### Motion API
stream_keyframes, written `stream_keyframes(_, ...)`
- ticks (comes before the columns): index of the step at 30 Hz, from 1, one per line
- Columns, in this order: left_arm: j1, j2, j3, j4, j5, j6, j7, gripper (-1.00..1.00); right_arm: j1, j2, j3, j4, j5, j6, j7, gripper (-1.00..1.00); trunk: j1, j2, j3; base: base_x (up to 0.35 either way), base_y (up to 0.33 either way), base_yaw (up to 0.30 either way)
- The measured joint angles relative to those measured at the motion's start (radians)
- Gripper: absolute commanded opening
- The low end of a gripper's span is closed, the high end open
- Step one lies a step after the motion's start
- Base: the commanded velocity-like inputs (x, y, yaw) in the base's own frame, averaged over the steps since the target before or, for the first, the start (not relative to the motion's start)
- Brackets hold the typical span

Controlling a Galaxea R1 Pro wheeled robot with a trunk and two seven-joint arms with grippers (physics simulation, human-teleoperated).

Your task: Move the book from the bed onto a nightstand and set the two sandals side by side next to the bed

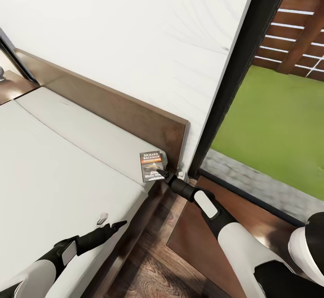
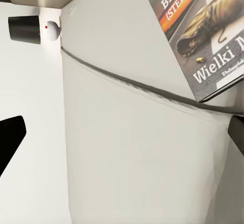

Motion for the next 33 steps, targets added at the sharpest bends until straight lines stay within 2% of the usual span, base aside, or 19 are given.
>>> stream_keyframes(10, 0.000, 0.000, 0.001, 0.000, 0.000, 0.000, 0.000, 1.00, 0.001, -0.001, 0.000, 0.001, 0.000, -0.001, 0.000, 1.00, 0.000, 0.000, 0.000, 0.000, 0.000, 0.000)
stream_keyframes(33, 0.001, 0.000, -0.003, 0.000, 0.000, 0.005, -0.001, 1.00, 0.002, -0.002, 0.000, -0.004, 0.000, -0.001, 0.000, 1.00, 0.088, -0.161, -0.072, 0.000, 0.000, 0.000)
